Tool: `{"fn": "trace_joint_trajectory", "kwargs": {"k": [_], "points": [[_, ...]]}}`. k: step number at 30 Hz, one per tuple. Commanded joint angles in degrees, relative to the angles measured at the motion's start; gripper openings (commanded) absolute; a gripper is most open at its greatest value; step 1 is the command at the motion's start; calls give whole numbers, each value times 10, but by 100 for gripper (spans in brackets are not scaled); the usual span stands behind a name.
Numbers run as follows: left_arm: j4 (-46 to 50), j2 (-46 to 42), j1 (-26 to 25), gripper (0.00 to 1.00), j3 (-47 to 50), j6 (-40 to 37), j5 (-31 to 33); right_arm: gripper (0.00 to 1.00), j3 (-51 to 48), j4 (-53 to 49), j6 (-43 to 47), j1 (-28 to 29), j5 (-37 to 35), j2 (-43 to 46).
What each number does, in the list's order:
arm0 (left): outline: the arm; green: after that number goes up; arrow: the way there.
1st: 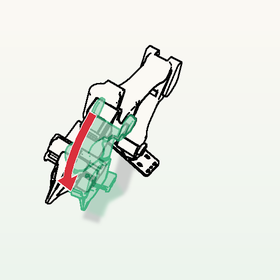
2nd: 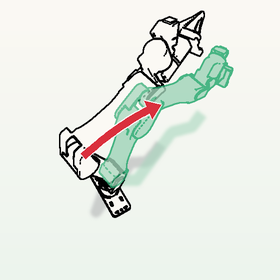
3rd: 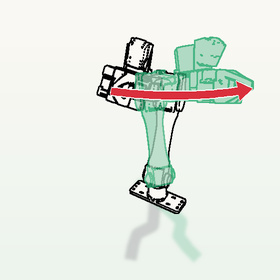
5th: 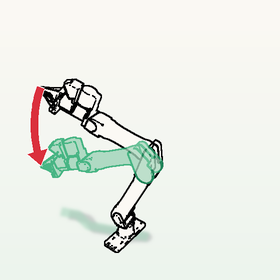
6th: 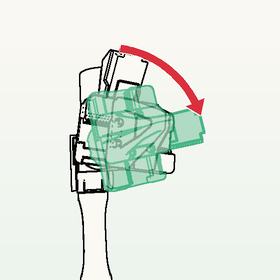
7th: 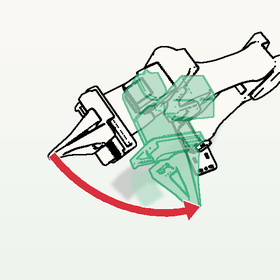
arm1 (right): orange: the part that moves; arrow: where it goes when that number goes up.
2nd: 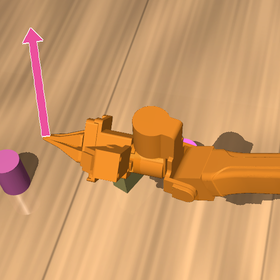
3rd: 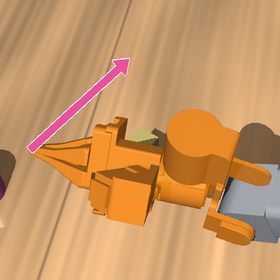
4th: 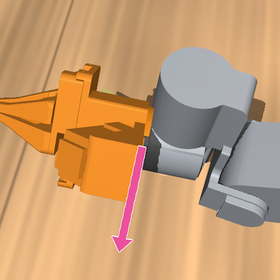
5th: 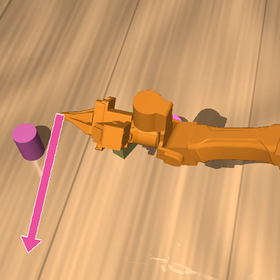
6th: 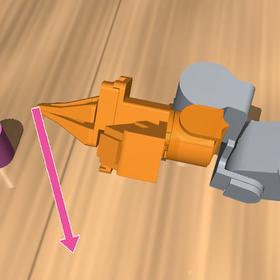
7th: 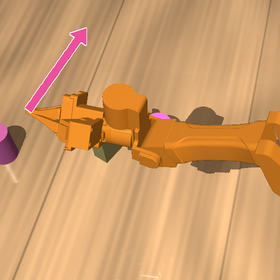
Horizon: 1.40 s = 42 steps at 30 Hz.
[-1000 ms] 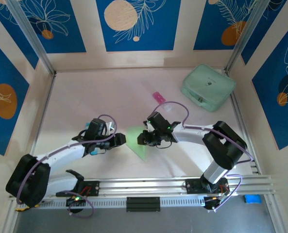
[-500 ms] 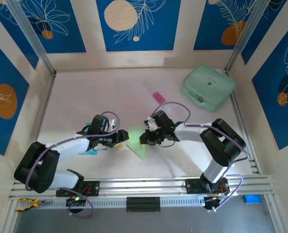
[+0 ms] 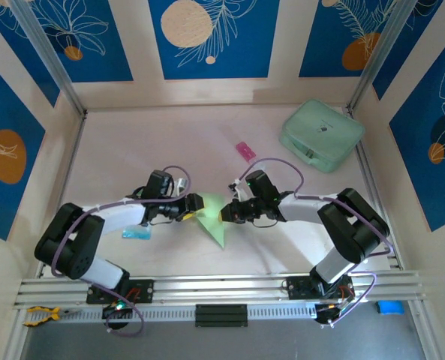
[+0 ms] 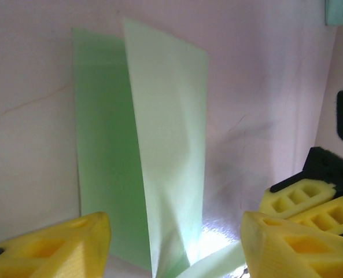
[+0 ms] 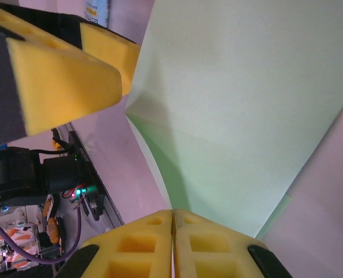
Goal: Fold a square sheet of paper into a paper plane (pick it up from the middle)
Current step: Fourth fold the wing at the center of the table.
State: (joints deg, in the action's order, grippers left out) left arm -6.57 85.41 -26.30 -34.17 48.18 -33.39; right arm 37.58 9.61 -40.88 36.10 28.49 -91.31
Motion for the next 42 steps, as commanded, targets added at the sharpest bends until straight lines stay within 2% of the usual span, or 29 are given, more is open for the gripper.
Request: {"fn": "trace_joint_trajectory", "kwargs": {"k": [1,7,10,13,16,18,23,27,30,32,36,38,42], "points": [[-34,25,6,55,-17,11,-33,11,-12,7,9,-4,19,10],[-61,69,6,40,-34,19,-50,11,-16,6,9,-6,17,9],[-88,76,6,22,-31,39,-50,12,-11,-11,13,-7,17,10],[-138,68,4,10,-6,78,-27,20,-6,-61,23,-7,-5,41],[-161,52,0,4,19,113,13,31,-6,-127,28,-4,-68,101],[-165,40,-4,2,33,130,35,34,-8,-165,32,0,-106,141],[-135,-18,-30,0,59,158,118,41,-25,-208,23,19,-165,224],[-106,-65,-68,1,67,177,197,42,-26,-231,10,36,-208,251],[-89,-75,-78,6,58,175,222,41,-35,-211,3,69,-272,255],[-81,-71,-78,11,50,166,216,41,-39,-199,21,107,-348,254],[-97,-45,-78,30,30,132,168,42,-44,-176,63,161,-453,255],[-76,-25,-74,35,7,107,144,41,-54,-155,94,190,-489,257],[-73,-9,-68,35,-13,85,105,41,-81,-110,134,236,-528,259]]}}
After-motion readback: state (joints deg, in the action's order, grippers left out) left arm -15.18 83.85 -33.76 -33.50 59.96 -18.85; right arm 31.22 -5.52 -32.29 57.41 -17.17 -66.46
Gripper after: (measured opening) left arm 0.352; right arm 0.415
